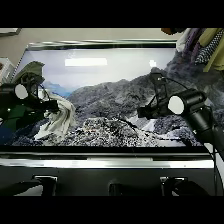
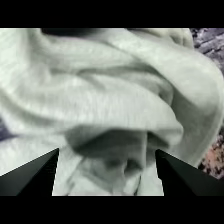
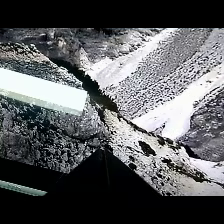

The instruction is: Fold the clothes and pants, and hang the long-sleeved shirts on hangers.

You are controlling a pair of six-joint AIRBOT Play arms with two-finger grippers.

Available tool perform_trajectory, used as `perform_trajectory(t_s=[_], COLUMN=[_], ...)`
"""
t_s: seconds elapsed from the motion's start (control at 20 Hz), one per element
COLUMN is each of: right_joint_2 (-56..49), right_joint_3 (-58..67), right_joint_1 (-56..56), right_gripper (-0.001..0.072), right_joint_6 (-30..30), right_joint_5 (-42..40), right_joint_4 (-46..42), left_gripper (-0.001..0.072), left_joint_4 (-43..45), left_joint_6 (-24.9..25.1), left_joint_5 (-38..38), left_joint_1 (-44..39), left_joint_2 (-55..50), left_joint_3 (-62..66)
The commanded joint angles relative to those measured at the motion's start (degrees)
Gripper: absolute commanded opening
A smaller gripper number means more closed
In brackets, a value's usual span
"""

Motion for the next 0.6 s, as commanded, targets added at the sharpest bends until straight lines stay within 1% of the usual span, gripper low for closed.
perform_trajectory(t_s=[0.0,0.05,0.1,0.15,0.2,0.3,0.4,0.45,0.55], right_joint_2=[-0.04,-0.02,-0.02,-0.02,-0.02,-0.02,0.04,0.28,1.73], right_joint_3=[0.04,0.04,0.04,0.04,0.04,0.04,0.04,0.04,0.04], right_joint_1=[0.04,0.07,0.07,0.07,0.07,0.04,0.04,0.04,0.04], right_gripper=[0.0037,0.0037,0.0037,0.0037,0.0037,0.0037,0.0037,0.0037,0.0036], right_joint_6=[0.87,0.85,0.87,0.85,0.85,0.87,1.33,1.77,1.92], right_joint_5=[1.55,1.6,1.62,1.66,1.92,2.62,4.42,5.6,8.02], right_joint_4=[0.09,0.11,0.13,0.13,0.13,0.11,0.11,0.0,-0.66], left_gripper=[0.0697,0.0548,0.0334,0.0098,0.0019,0.0018,0.0018,0.0018,0.0018], left_joint_4=[-3.19,-4.11,-5.57,-7.72,-11.04,-19.54,-29.38,-34.16,-40.81], left_joint_6=[-0.48,-0.48,-0.46,-0.22,1.66,7.02,11.15,12.15,12.52], left_joint_5=[8.92,9.49,9.33,9.01,8.98,9.05,8.9,9.03,11.04], left_joint_1=[0.33,0.31,0.33,0.33,0.26,-0.81,-3.89,-6.36,-12.57], left_joint_2=[-4.59,-6.38,-8.07,-8.98,-9.14,-8.63,-8.35,-8.37,-8.55], left_joint_3=[-2.67,-2.67,-2.67,-2.62,-2.62,-1.95,-0.04,1.33,4.26])
